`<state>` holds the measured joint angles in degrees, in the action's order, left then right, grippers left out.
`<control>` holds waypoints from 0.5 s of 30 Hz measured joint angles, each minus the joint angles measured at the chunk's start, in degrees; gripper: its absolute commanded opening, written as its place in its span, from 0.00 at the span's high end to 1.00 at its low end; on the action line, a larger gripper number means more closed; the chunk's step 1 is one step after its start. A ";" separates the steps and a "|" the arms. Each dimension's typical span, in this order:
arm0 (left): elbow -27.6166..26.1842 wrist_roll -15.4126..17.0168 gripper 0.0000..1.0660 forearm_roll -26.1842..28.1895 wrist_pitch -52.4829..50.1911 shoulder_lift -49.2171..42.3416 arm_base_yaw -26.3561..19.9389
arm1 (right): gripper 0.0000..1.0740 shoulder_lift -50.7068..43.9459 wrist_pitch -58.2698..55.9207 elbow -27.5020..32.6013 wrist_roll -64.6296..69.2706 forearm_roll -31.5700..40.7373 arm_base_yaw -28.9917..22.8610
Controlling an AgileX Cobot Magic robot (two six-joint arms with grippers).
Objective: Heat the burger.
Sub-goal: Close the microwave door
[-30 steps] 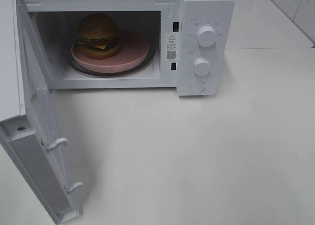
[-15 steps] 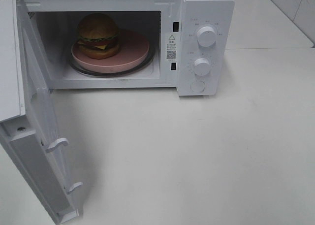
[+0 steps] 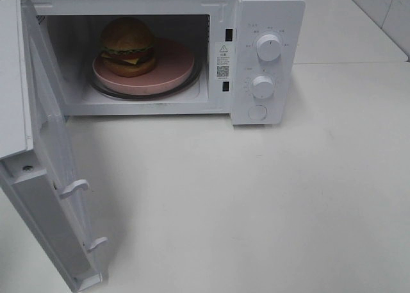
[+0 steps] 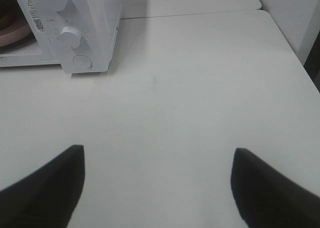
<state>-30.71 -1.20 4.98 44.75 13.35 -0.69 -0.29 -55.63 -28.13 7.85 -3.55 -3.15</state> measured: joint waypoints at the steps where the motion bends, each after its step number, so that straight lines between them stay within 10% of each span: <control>1: 0.29 0.00 1.00 0.00 -2.92 2.52 0.00 | 0.29 0.00 0.00 0.00 0.00 0.00 0.00; 15: 10.77 -0.17 1.00 0.63 -32.31 13.69 0.00 | 0.29 0.00 0.00 0.00 0.00 0.00 0.00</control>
<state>-19.94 -1.38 5.61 12.43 27.04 -0.69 -0.29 -55.63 -28.13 7.85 -3.55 -3.15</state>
